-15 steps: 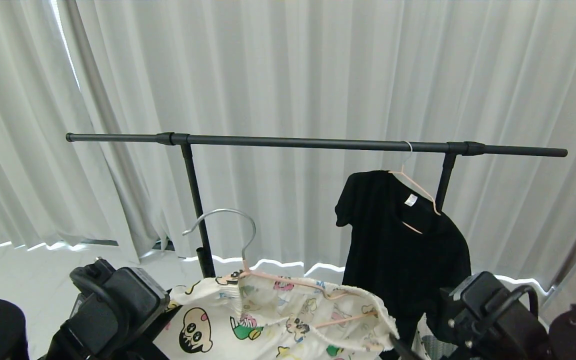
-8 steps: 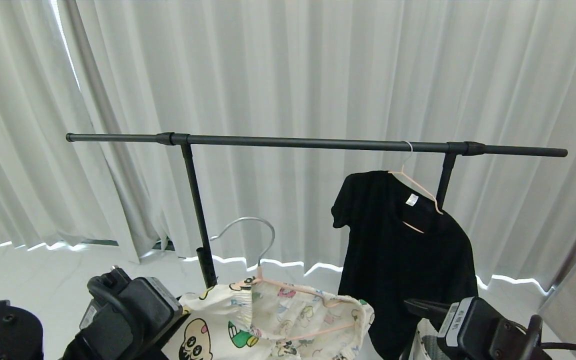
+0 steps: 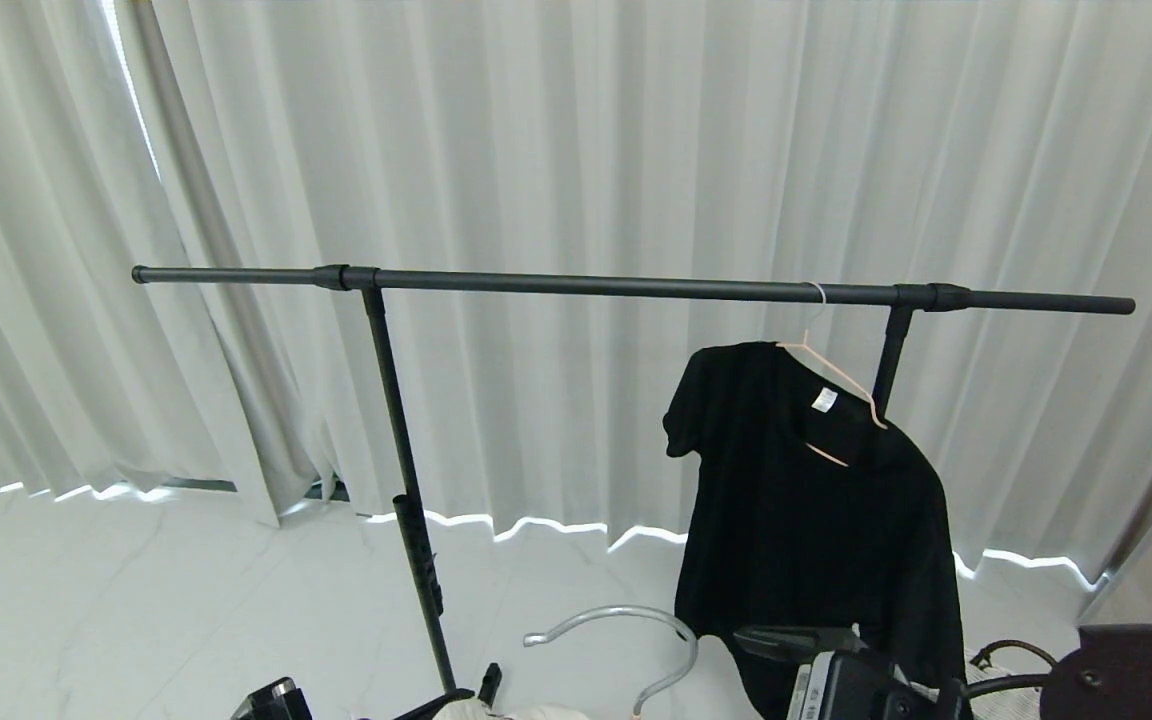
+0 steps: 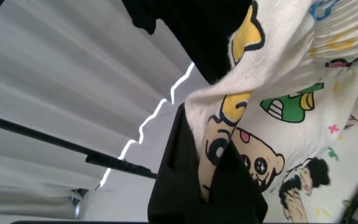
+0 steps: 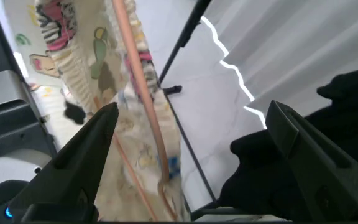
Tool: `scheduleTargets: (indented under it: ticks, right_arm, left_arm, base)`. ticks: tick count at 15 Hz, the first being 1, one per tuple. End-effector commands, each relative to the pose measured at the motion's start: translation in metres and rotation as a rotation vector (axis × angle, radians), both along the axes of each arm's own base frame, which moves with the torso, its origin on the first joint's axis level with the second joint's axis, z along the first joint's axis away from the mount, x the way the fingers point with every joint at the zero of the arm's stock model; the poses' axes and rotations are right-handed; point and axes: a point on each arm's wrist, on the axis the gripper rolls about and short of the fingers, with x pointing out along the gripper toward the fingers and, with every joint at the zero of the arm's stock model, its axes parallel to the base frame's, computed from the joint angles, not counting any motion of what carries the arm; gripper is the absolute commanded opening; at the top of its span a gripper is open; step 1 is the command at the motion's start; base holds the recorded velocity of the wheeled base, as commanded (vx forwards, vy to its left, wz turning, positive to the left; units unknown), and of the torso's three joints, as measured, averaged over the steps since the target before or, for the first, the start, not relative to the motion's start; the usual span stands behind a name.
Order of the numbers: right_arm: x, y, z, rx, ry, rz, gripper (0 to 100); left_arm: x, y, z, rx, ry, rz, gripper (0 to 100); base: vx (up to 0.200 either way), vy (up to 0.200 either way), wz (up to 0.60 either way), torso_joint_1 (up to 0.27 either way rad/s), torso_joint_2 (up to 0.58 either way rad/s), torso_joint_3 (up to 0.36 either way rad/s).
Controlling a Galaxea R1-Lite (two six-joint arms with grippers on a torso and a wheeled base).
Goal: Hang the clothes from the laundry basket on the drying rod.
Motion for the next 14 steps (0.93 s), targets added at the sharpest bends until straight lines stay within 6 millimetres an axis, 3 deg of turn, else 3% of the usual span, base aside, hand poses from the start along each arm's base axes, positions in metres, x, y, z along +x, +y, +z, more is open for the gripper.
scheduleTargets:
  ticks: [1, 8, 9, 14]
  right_arm:
    - [0.0007, 0.004, -0.0037, -0.012, 0.012, 0.016, 100]
    - [0.0014, 0.0064, -0.0096, -0.033, 0.037, 0.026, 100]
    - [0.0015, 0.0066, -0.01, -0.034, 0.037, 0.026, 0]
    - [0.0018, 0.006, -0.01, -0.035, 0.036, 0.022, 0]
  left_arm:
    - [-0.0005, -0.0013, 0.0009, -0.002, -0.003, -0.007, 0]
    - [-0.0041, -0.0059, 0.005, -0.038, -0.017, -0.039, 0]
    - [-0.0041, -0.0058, 0.0048, -0.038, -0.017, -0.039, 0]
    - [-0.0041, -0.0058, 0.0056, -0.046, -0.019, -0.039, 0]
  base:
    - [0.0, 0.0, 0.0, 0.0, 0.0, 0.0]
    - [0.0, 0.0, 0.0, 0.0, 0.0, 0.0]
    - [0.0, 0.0, 0.0, 0.0, 0.0, 0.0]
    - [0.0, 0.0, 0.0, 0.0, 0.0, 0.0]
